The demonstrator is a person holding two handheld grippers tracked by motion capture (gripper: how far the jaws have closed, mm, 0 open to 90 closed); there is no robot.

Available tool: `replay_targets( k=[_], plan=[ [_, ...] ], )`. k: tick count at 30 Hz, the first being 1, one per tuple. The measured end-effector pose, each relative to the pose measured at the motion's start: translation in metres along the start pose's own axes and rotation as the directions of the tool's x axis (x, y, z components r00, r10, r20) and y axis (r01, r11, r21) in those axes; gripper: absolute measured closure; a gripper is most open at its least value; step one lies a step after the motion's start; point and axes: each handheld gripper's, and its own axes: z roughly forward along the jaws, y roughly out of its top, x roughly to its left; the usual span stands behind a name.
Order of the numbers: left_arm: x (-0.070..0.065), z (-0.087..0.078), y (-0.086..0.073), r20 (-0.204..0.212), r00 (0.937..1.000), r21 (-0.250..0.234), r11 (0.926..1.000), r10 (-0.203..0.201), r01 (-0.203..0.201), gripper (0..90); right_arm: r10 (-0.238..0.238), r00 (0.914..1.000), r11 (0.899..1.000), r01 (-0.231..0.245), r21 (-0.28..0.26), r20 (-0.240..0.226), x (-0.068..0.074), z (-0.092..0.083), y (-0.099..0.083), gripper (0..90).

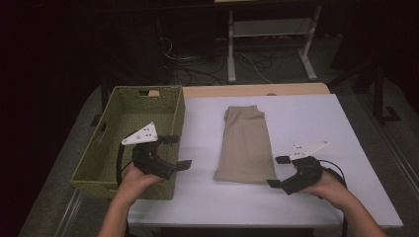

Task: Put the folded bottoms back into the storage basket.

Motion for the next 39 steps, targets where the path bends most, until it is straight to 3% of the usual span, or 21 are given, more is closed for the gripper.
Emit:
replay_targets(
  k=[25,39],
  plan=[
    [0.000,0.000,0.000,-0.006,1.0000,-0.001,1.0000,0.000,0.000,0.8,-0.039,0.9978,0.999,0.039,0.008,-0.053,0.002,0.025,0.029,23.2],
    [0.000,0.000,0.000,-0.006,1.0000,-0.005,1.0000,-0.003,0.003,0.8,-0.050,0.9931,0.998,0.054,0.037,-0.106,0.000,0.046,0.043,32.2]
  ],
)
